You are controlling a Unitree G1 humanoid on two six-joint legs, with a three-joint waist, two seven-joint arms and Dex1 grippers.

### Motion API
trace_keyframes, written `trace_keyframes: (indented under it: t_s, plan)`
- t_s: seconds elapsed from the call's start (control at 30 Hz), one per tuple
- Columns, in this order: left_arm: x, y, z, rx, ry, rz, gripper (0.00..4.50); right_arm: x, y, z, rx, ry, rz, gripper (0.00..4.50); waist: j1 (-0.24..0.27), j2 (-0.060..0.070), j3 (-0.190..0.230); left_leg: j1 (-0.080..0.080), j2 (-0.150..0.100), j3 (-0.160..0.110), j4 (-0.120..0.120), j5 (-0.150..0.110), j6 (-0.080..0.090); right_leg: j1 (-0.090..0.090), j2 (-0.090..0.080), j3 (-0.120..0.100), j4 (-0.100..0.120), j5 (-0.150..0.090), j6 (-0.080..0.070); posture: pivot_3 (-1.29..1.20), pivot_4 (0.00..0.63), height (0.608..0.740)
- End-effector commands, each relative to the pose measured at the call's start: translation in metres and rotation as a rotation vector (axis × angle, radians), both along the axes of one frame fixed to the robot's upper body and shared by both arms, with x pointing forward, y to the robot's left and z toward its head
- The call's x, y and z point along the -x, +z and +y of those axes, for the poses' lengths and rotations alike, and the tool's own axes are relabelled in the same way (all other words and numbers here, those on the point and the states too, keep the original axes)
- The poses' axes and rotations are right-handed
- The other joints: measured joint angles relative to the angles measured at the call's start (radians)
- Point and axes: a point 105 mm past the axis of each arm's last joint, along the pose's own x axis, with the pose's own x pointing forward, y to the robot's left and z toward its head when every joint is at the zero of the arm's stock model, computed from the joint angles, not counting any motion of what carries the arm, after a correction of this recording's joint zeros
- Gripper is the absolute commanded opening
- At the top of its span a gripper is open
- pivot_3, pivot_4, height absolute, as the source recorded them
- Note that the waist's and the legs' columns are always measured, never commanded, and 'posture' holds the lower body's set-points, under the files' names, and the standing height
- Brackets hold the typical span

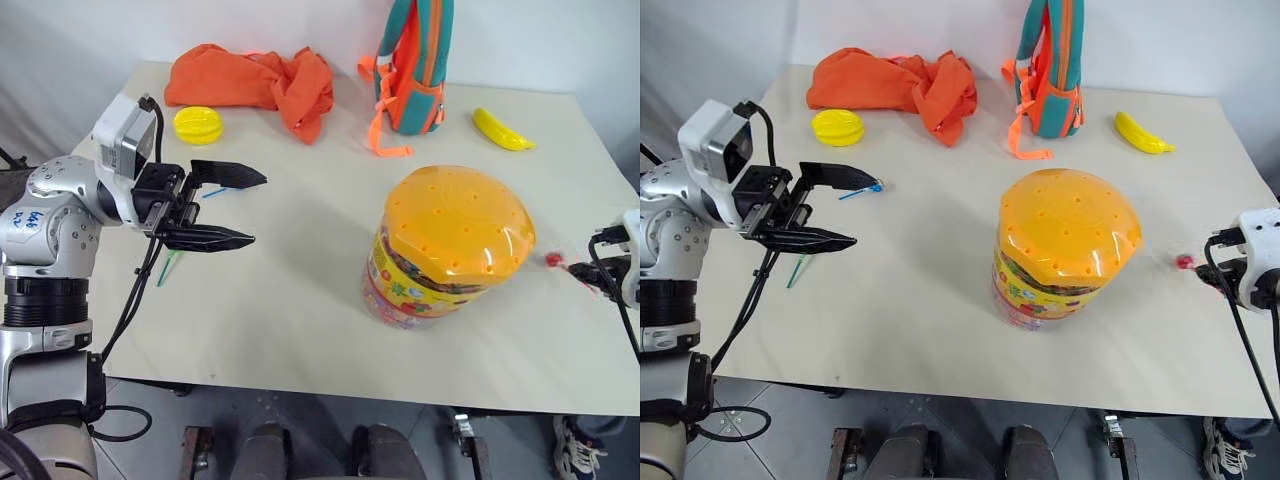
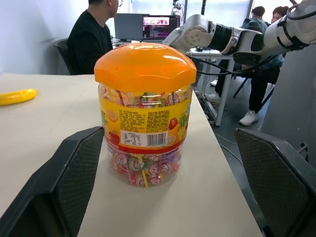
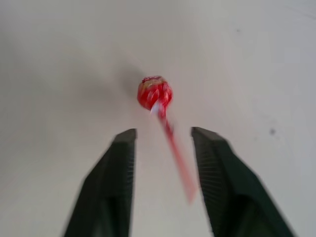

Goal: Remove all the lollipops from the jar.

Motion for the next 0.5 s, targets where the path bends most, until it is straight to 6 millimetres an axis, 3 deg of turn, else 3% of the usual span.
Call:
trace_keyframes:
  t_s: [0.03, 0.17, 0.5]
  plan:
    - [0.009, 0.009, 0.0, 0.014, -0.023, -0.044, 4.5, 0.004, 0.011, 0.009, -0.003, 0.05, -0.037, 3.18, 0.001, 0.0, 0.0, 0.0, 0.0, 0.0, 0.0, 0.0, 0.0, 0.0, 0.0, 0.0, 0.0, 0.0, 0.0, 0.0, 0.15, 0.74]
    - [0.008, 0.007, 0.0, 0.012, -0.007, -0.046, 4.5, 0.011, 0.016, 0.011, -0.008, 0.076, -0.058, 4.49, 0.002, 0.0, 0.0, 0.0, 0.0, 0.0, 0.0, 0.0, 0.0, 0.0, 0.0, 0.0, 0.0, 0.0, 0.0, 0.0, 0.15, 0.74]
    - [0.0, 0.011, -0.005, 0.073, 0.055, -0.073, 4.5, 0.03, 0.051, 0.055, -0.06, 0.426, -0.196, 4.49, 0.002, 0.0, 0.0, 0.0, 0.0, 0.0, 0.0, 0.0, 0.0, 0.0, 0.0, 0.0, 0.0, 0.0, 0.0, 0.0, 0.15, 0.74]
